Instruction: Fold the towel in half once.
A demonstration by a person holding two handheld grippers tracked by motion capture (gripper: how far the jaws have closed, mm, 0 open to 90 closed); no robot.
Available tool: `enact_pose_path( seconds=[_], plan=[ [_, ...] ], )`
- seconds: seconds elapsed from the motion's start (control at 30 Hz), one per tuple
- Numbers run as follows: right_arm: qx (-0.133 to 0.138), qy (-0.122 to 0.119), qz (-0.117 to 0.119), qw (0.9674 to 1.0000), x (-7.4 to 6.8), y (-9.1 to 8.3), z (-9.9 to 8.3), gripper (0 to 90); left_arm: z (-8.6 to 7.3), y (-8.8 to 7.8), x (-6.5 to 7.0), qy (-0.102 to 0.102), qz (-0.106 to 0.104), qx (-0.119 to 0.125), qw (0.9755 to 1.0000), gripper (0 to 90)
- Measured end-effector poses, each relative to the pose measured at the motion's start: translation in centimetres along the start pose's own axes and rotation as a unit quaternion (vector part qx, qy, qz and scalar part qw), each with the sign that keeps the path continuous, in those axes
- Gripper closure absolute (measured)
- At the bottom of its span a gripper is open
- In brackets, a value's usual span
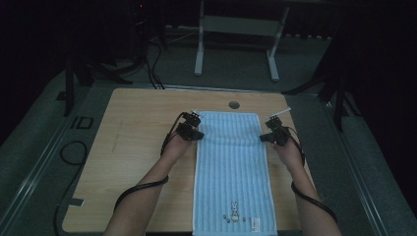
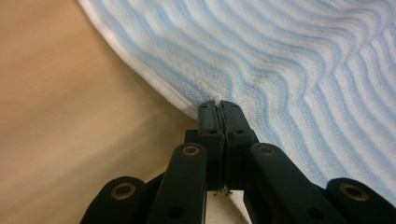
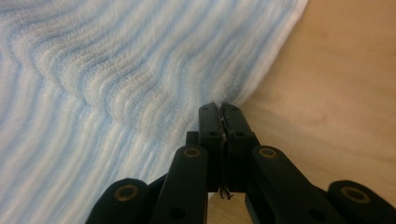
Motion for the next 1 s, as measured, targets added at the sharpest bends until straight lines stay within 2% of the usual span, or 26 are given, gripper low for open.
enact_pose_path(
  seconds=[0.07,0.1,0.17,0.2,0.33,0.37,0.4,0.47,0.6,0.73,0.83,0.9,0.93,1.0],
  plan=[
    [0.010,-0.006,0.003,0.9999,-0.4,-0.9,0.9,88.2,0.6,-1.2,-0.5,-0.003,0.009,0.009,0.9999,88.1],
    [0.014,-0.007,0.004,0.9999,-0.6,-1.2,1.2,88.2,1.0,-1.9,-0.5,-0.001,0.004,0.015,0.9999,88.1],
    [0.027,-0.013,0.006,0.9995,-1.0,-2.3,1.9,88.2,1.3,-3.1,-0.6,0.000,0.011,0.025,0.9996,88.1],
    [0.034,-0.015,0.013,0.9992,-1.3,-2.9,2.2,88.2,1.3,-3.9,-0.4,0.002,0.008,0.029,0.9995,88.0],
    [0.063,-0.028,0.030,0.9971,-2.7,-5.2,2.3,88.1,0.5,-6.8,0.6,0.025,0.010,0.043,0.9987,88.0],
    [0.069,-0.031,0.036,0.9965,-3.2,-5.7,1.9,88.1,0.1,-7.4,1.1,0.030,0.003,0.047,0.9984,87.9],
    [0.072,-0.039,0.037,0.9959,-3.6,-6.1,1.3,88.1,-0.5,-7.8,1.6,0.033,-0.005,0.050,0.9982,87.9],
    [0.082,-0.038,0.050,0.9946,-4.3,-6.5,-0.1,88.1,-1.9,-8.3,2.5,0.038,-0.016,0.050,0.9979,87.9],
    [0.074,-0.052,0.066,0.9938,-5.5,-6.6,-3.7,88.1,-5.0,-8.3,4.4,0.050,-0.041,0.034,0.9974,87.8],
    [0.063,-0.070,0.064,0.9935,-6.4,-6.7,-6.6,87.9,-7.8,-8.0,6.3,0.064,-0.046,0.016,0.9968,87.7],
    [0.054,-0.080,0.063,0.9933,-7.1,-6.6,-8.4,87.8,-9.4,-7.9,7.4,0.060,-0.056,0.017,0.9965,87.6],
    [0.052,-0.079,0.064,0.9934,-7.2,-6.4,-8.9,87.7,-9.9,-7.7,7.6,0.058,-0.056,0.016,0.9966,87.6],
    [0.048,-0.079,0.067,0.9935,-7.4,-6.3,-9.5,87.4,-10.9,-7.2,8.0,0.056,-0.061,0.007,0.9966,87.6],
    [0.036,-0.076,0.072,0.9939,-7.7,-5.5,-11.2,87.4,-11.8,-6.6,8.3,0.062,-0.066,-0.007,0.9959,87.5]
  ],
)
Point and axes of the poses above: each handheld gripper's, and its own axes: y roughly forward along the jaws, z roughly out of its top, x roughly to its right, the point moved 10 cm from there along y, roughly forward along the jaws, and after that the axes turned 6 degrees about y, right-handed, at the moved point
